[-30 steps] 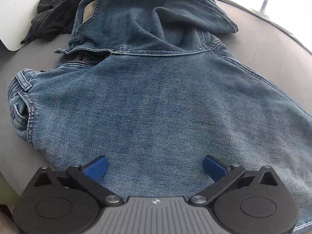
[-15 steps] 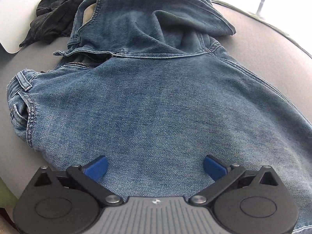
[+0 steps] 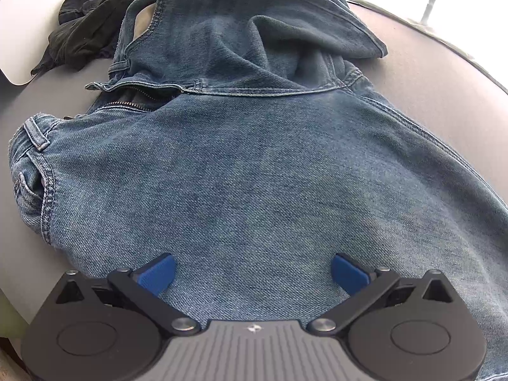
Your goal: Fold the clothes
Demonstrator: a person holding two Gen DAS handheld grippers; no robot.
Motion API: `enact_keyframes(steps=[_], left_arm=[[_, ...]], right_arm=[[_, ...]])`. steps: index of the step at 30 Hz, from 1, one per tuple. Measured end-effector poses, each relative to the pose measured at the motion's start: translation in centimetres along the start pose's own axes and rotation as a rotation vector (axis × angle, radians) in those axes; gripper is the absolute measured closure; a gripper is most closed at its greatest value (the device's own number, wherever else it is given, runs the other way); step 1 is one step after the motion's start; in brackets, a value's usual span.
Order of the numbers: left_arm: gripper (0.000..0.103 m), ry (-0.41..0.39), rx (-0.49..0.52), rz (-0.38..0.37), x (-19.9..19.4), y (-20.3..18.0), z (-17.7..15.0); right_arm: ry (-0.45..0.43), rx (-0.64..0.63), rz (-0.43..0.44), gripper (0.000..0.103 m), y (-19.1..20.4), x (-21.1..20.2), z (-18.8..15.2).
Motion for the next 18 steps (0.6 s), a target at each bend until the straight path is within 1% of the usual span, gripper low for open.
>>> enact_keyframes(steps=[5, 6, 8, 10, 11, 13, 14, 15, 16, 17, 18], left_arm=[[0.0, -0.024, -0.035, 0.012, 0.1, -0.1, 0.0], [0.0, -0.027, -0.042, 0.014, 0.1, -0.1, 0.0], [0.0, -0.035, -0.057, 0.021, 0.2, -0.2, 0.1], [0.0, -0.049, -0.066, 0.025, 0.2, -0.2, 0.1], [0.0, -0.056, -0.069, 0.026, 0.2, -0.2, 0.0], [0.0, -0.069, -0.073, 0.027, 0.2, -0.2, -0.1], [0.0, -0.075, -0.075, 0.028, 0.1, -0.1, -0.2], [0.0, -0.077, -0.079, 0.03, 0.1, -0.1, -0.2], [0.0, -0.078, -0.083, 0.032, 0.1, -0.1, -0.2], [0.0, -0.076, -0.087, 0.036, 0.1, -0.1, -0.2], [0.0, -0.072, -0.09, 0.04, 0.1, -0.1, -0.1]], right_arm=[[-0.005, -0.003, 0.091, 0.042, 1.2, 2.2, 1.8], [0.002, -0.007, 0.116, 0.04, 1.6, 2.8, 2.1], [0.046, -0.009, 0.151, 0.037, 2.2, 4.4, 2.1], [0.104, -0.004, 0.173, 0.037, 2.8, 6.3, 2.0], [0.133, 0.003, 0.165, 0.038, 2.8, 7.0, 1.6], [0.189, 0.024, 0.14, 0.044, 2.7, 8.1, 0.9], [0.202, 0.04, 0.159, 0.056, 2.6, 8.4, 0.6], [0.196, 0.036, 0.177, 0.065, 2.7, 8.4, 0.6], [0.189, 0.03, 0.196, 0.072, 2.7, 8.4, 0.6], [0.173, 0.006, 0.2, 0.09, 3.1, 8.2, 0.8], [0.156, -0.02, 0.204, 0.091, 3.5, 8.1, 1.0]])
Point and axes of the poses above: each gripper's, at about its wrist camera, not at the fingertips, and x roughly the way its jaws point, y to its left, z to its top, the point moved 3 cm from there along x, roughly the way its jaws point, and after that the axes turned 9 degrees about -x, right-handed, at the moved point
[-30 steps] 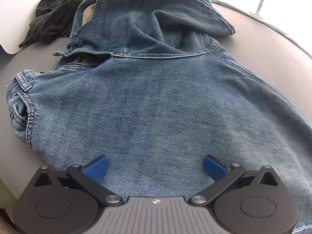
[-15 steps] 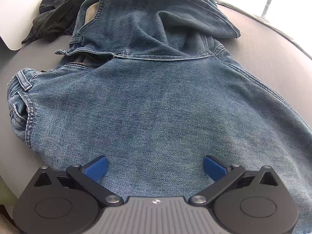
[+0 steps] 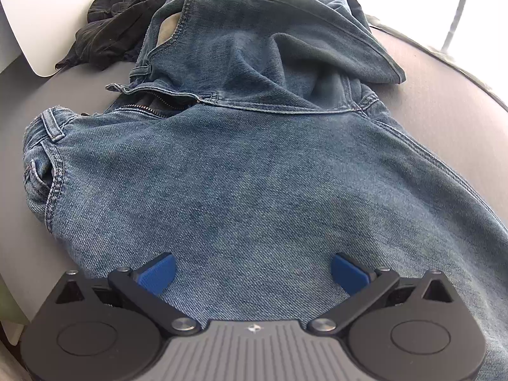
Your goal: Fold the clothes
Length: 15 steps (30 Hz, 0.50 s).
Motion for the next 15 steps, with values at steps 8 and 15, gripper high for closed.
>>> enact_keyframes(steps=[8, 15], left_arm=[[0.0, 0.025, 0.0, 0.003, 0.1, 0.3, 0.4], [0.0, 0.004, -0.001, 0.0, 0.0, 0.3, 0.2]], right_arm=[[-0.056, -0.026, 0.0, 0.092, 0.6, 2.3, 3.5], [-0.011, -0.011, -0.024, 0.089, 1.3, 4.5, 3.9]])
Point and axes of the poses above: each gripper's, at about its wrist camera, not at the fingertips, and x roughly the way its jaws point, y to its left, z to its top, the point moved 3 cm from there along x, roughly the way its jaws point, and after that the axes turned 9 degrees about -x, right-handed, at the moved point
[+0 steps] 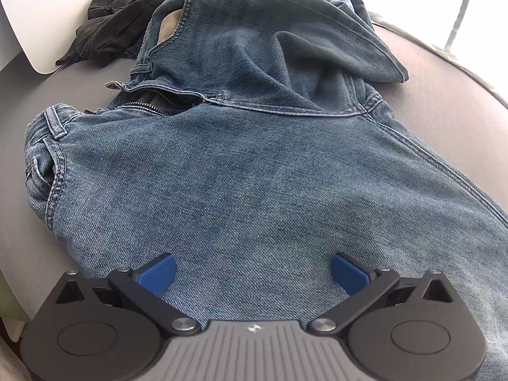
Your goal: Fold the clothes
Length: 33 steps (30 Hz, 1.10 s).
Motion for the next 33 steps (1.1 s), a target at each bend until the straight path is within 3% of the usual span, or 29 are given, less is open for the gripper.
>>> enact_keyframes(steps=[10, 13, 14, 15, 17, 21, 25, 28, 30, 33], left_arm=[[0.0, -0.048, 0.026, -0.02, -0.1, -0.2, -0.2], [0.0, -0.041, 0.043, -0.032, 0.0, -0.2, 0.1], [0.0, -0.04, 0.05, -0.037, 0.0, -0.2, 0.1], [0.0, -0.04, 0.059, -0.043, 0.0, -0.2, 0.2], [0.0, -0.038, 0.078, -0.055, 0.1, -0.2, 0.2], [0.0, -0.03, 0.113, -0.075, 0.2, -0.2, 0.5], [0.0, -0.016, 0.159, -0.105, 0.4, 0.0, 0.9], [0.0, -0.005, 0.153, -0.153, 0.0, 0.7, 1.4], [0.0, -0.03, 0.14, -0.186, -0.8, 1.6, 2.1], [0.0, -0.098, 0.145, -0.159, -1.9, 3.3, 4.5]], right_arm=[[0.054, 0.017, 0.045, 0.082, -0.9, 0.6, 0.9], [0.095, -0.003, 0.08, 0.066, -0.2, 0.8, 1.5], [0.109, -0.01, 0.092, 0.05, 0.0, 0.9, 1.7], [0.135, -0.085, 0.084, 0.041, 1.2, 1.1, 1.9], [0.16, -0.184, 0.001, 0.041, 3.1, 0.9, 2.1], [0.121, -0.146, -0.041, 0.041, 5.9, -1.5, 2.6], [0.06, -0.097, 0.035, 0.041, 9.6, -4.2, 1.9], [0.076, -0.118, 0.152, 0.042, 13.7, -5.5, 0.5], [0.097, -0.166, 0.199, 0.042, 17.1, -6.0, -1.0], [0.135, -0.237, 0.268, 0.042, 21.5, -6.9, -3.4]])
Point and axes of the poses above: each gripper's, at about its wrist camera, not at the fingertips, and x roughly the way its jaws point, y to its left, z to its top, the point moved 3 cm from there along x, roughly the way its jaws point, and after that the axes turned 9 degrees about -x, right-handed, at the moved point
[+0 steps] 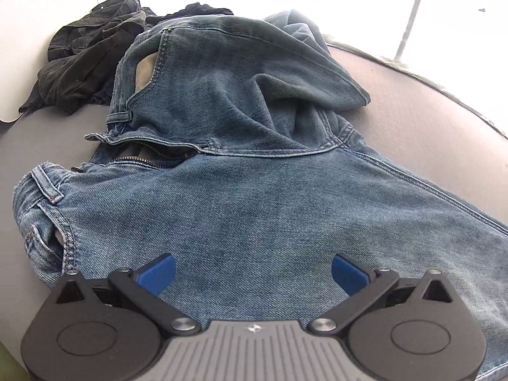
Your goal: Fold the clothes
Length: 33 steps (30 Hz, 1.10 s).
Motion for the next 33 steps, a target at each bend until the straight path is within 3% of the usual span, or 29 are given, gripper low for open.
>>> enact_keyframes(steps=[6, 9, 17, 21, 25, 29, 33], left_arm=[[0.0, -0.05, -0.037, 0.024, 0.9, 3.6, 4.9], [0.0, -0.07, -0.034, 0.027, 1.7, 5.0, 7.2], [0.0, -0.134, 0.005, -0.053, 5.5, 6.6, 14.7], [0.0, -0.149, 0.04, -0.089, 8.4, 6.1, 18.7], [0.0, -0.072, 0.044, -0.117, 11.9, 6.3, 21.3], [0.0, 0.015, -0.027, -0.169, 15.2, 7.4, 21.7], [0.0, 0.024, -0.026, -0.166, 16.3, 7.3, 21.3]], right_arm=[[0.01, -0.056, 0.099, 0.038, 8.5, -0.1, -2.2], [0.014, -0.036, 0.124, 0.038, 11.0, 0.2, -2.3], [-0.012, -0.017, 0.134, 0.034, 15.8, 2.2, 0.6], [-0.01, -0.025, 0.129, 0.033, 19.5, 4.7, 3.8], [-0.015, -0.068, 0.142, 0.033, 24.0, 7.0, 7.6], [-0.02, -0.122, 0.179, 0.032, 29.0, 9.1, 11.2], [-0.026, -0.211, 0.264, 0.031, 33.9, 11.0, 14.0]])
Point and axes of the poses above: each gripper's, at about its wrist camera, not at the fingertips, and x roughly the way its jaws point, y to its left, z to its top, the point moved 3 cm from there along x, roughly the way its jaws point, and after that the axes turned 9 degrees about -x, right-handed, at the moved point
